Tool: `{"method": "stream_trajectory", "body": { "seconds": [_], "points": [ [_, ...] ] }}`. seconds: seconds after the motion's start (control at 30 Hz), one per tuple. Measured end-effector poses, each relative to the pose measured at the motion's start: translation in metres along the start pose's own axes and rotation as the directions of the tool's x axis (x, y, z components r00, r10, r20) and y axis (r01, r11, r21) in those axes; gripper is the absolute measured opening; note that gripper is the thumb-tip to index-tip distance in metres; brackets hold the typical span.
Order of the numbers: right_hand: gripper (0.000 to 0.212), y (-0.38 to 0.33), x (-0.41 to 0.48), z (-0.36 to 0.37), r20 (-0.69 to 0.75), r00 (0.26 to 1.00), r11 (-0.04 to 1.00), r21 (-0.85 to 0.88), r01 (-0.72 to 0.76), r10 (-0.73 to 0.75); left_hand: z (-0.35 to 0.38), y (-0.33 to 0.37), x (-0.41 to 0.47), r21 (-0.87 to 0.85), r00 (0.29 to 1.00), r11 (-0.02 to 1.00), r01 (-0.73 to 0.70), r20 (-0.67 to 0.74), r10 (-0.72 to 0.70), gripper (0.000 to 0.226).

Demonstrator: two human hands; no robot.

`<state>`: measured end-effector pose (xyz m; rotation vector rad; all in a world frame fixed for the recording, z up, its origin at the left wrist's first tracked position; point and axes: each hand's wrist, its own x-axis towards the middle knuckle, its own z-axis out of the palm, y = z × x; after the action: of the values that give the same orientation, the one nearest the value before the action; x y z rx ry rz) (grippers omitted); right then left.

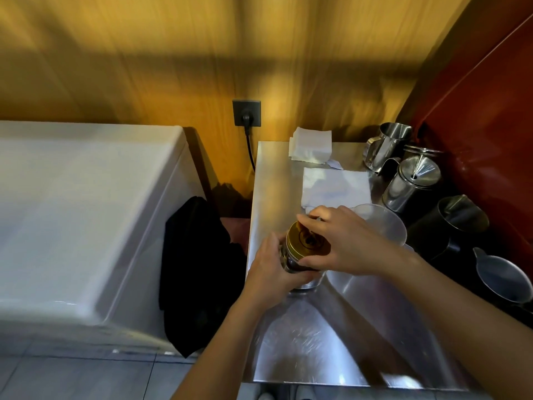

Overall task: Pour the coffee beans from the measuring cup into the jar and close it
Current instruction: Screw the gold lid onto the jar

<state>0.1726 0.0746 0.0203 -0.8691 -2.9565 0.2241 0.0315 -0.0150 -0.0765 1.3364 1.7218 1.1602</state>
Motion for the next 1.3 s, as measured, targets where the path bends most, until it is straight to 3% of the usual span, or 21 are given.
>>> {"method": "stream_trajectory", "body": {
  "seconds": [0.3, 0.5, 0.97, 1.17, 1.3],
  "points": [
    [0.07, 0.007, 0.006, -0.021, 0.078, 0.981, 0.979, 0.118, 0.168, -0.178, -0.001, 0.001, 0.0, 0.019, 1.0, 1.0, 0.008, 0.017, -0.008, 0.066],
    [0.072, 0.008, 0.01, -0.018, 0.164, 0.969, 0.966, 0.215, 0.147, -0.184, -0.002, 0.0, 0.0, 0.008, 1.0, 1.0, 0.022, 0.013, -0.022, 0.067],
    [0.066, 0.003, 0.016, -0.027, 0.255, 0.92, 0.955, 0.097, 0.281, -0.296, -0.002, -0.001, 0.001, 0.035, 0.999, 0.999, 0.014, 0.031, -0.015, 0.071],
    [0.07, 0.006, 0.012, -0.024, 0.252, 0.941, 0.974, 0.082, 0.213, -0.227, -0.001, -0.002, 0.001, 0.061, 0.999, 0.998, 0.008, 0.037, -0.011, 0.068],
    [0.078, -0.001, 0.008, -0.019, 0.11, 0.99, 0.987, -0.12, 0.103, -0.09, -0.001, -0.003, 0.001, 0.041, 1.0, 0.999, 0.005, 0.027, -0.006, 0.066]
  ]
}}
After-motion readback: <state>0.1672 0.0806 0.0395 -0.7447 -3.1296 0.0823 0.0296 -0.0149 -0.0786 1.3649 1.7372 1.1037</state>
